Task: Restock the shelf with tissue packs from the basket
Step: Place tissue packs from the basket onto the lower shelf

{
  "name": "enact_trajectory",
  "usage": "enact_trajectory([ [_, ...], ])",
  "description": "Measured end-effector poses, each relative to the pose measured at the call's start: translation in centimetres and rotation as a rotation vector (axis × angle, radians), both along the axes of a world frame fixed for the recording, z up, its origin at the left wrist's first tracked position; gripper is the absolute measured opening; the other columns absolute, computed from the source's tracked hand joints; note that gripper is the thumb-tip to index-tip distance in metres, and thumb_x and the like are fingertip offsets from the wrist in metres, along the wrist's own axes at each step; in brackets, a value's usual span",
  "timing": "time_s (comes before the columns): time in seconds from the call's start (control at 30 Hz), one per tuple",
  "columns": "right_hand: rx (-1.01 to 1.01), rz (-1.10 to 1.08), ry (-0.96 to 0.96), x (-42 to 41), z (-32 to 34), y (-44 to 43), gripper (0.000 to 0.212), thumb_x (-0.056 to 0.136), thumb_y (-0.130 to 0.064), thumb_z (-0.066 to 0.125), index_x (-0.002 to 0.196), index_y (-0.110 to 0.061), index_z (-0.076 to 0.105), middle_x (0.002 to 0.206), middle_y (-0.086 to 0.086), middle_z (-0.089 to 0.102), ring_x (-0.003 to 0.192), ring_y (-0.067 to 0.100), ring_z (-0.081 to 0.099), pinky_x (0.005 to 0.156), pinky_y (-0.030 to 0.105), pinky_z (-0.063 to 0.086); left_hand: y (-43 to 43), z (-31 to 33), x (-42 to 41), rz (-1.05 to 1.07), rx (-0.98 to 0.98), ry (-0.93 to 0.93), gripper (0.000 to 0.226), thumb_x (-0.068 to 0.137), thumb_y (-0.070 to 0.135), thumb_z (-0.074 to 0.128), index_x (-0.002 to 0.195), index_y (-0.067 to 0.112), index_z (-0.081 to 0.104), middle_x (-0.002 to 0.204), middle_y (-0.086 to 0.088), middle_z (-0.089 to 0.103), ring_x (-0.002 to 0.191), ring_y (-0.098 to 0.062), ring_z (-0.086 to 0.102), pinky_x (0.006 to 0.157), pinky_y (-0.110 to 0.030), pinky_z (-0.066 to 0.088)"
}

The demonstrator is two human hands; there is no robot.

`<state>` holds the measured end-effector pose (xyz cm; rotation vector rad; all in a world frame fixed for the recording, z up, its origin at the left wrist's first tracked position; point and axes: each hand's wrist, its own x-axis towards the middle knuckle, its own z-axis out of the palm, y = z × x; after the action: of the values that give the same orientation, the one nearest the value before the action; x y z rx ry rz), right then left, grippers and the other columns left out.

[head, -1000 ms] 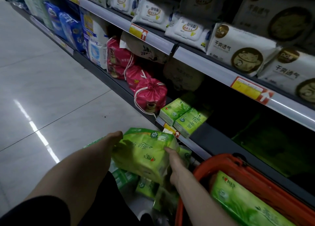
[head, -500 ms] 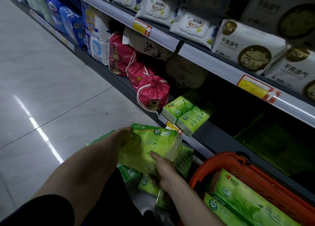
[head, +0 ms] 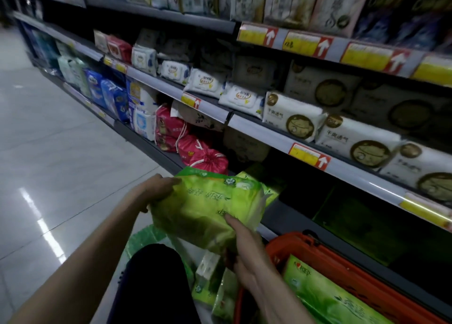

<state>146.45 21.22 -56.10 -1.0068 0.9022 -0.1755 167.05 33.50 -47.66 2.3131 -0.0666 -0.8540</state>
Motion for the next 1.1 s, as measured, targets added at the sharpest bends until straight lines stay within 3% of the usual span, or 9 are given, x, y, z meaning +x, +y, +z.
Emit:
enact_trajectory([
  [0.13, -0.171, -0.075, -0.083, -6.6, 7.0, -1.9, 0.095, 0.05, -0.07, 0.089, 0.131, -0.03, 0.06, 0.124, 0.003, 0.075, 0.117, 0.029, 0.07, 0.11, 0.057, 0.05, 1.9, 4.4, -3.2, -0.05, -0.369, -0.03, 0.078, 0.076, 0.078, 0.069, 0.126, 0.02, 0.061, 0.122, -0.009, 0.069, 0.106, -0.03, 0.069, 0.093, -0.051, 0.058],
  [0.3, -0.365, -0.135, -0.262, -16.4, 16.1, -3.4, 0.064, 0.057, -0.062, 0.09, 0.115, -0.046, 0.066, 0.117, -0.011, 0.078, 0.116, 0.023, 0.072, 0.106, 0.056, 0.053, 1.3, 7.3, -9.3, -0.086, -1.158, 0.569, 0.064, 0.082, 0.057, 0.074, 0.128, 0.012, 0.074, 0.14, -0.02, 0.065, 0.127, -0.043, 0.062, 0.106, -0.062, 0.049],
  [0.4, -0.412, -0.287, -0.282, -20.9, 19.0, -4.8, 0.091, 0.046, -0.064, 0.094, 0.128, -0.034, 0.07, 0.121, -0.002, 0.078, 0.115, 0.027, 0.073, 0.105, 0.057, 0.054, -1.5, 7.6, -14.2, -0.115, -1.164, 0.591, 0.073, 0.052, 0.035, 0.101, 0.115, 0.008, 0.08, 0.131, -0.024, 0.068, 0.11, -0.042, 0.072, 0.083, -0.058, 0.062],
  [0.5, -0.353, -0.536, -0.332, -23.9, 19.6, -5.4, 0.113, 0.035, -0.072, 0.096, 0.136, -0.03, 0.067, 0.125, 0.0, 0.077, 0.116, 0.028, 0.073, 0.106, 0.056, 0.054, -3.8, 8.0, -19.9, -0.016, -1.208, 0.594, 0.038, 0.078, 0.027, 0.071, 0.107, 0.005, 0.081, 0.117, -0.023, 0.075, 0.092, -0.04, 0.077, 0.077, -0.055, 0.063],
  [0.73, 0.169, -0.424, -0.489, -29.3, 18.1, -4.5, 0.069, 0.079, -0.054, 0.082, 0.136, -0.016, 0.068, 0.13, 0.022, 0.072, 0.118, 0.051, 0.068, 0.1, 0.079, 0.045, -6.9, 7.6, -30.7, 0.05, -1.194, 0.716, 0.031, 0.093, 0.021, 0.062, 0.119, 0.006, 0.069, 0.106, -0.025, 0.077, 0.084, -0.042, 0.077, 0.081, -0.052, 0.058],
  [0.87, 0.09, -0.47, -0.509, -33.4, 18.9, -5.2, 0.051, 0.085, -0.03, 0.074, 0.131, -0.009, 0.069, 0.121, 0.025, 0.075, 0.115, 0.048, 0.069, 0.091, 0.075, 0.052, -8.4, 4.7, -33.5, -0.145, -1.171, 0.617, 0.074, 0.077, 0.029, 0.08, 0.136, -0.01, 0.057, 0.099, -0.025, 0.077, 0.096, -0.036, 0.07, 0.074, -0.045, 0.063],
  [0.93, 0.006, -0.537, -0.513, -35.5, 18.0, -6.1, 0.051, 0.081, -0.024, 0.074, 0.129, -0.009, 0.069, 0.119, 0.023, 0.076, 0.115, 0.046, 0.069, 0.095, 0.071, 0.052, -9.6, 3.2, -33.6, -0.267, -1.143, 0.52, 0.127, 0.035, 0.042, 0.102, 0.14, -0.012, 0.054, 0.122, -0.032, 0.069, 0.104, -0.04, 0.07, 0.083, -0.049, 0.061],
  [1.03, -0.086, -0.611, -0.536, -38.4, 14.9, -8.3, 0.068, 0.073, -0.015, 0.086, 0.137, -0.012, 0.064, 0.126, 0.021, 0.074, 0.117, 0.046, 0.07, 0.104, 0.064, 0.05, -12.7, 2.1, -33.3, -0.32, -1.084, 0.551, 0.125, 0.035, 0.017, 0.106, 0.147, 0.024, 0.052, 0.134, -0.021, 0.067, 0.107, -0.04, 0.073, 0.083, -0.054, 0.062],
  [1.1, -0.178, -0.606, -0.54, -39.6, 13.3, -10.1, 0.094, 0.057, -0.019, 0.099, 0.143, -0.012, 0.06, 0.133, 0.023, 0.07, 0.121, 0.046, 0.068, 0.109, 0.065, 0.048, -13.7, 1.9, -32.4, -0.509, -1.002, 0.368, 0.122, 0.043, 0.03, 0.107, 0.145, 0.052, 0.043, 0.144, -0.011, 0.058, 0.117, -0.033, 0.069, 0.09, -0.053, 0.061],
])
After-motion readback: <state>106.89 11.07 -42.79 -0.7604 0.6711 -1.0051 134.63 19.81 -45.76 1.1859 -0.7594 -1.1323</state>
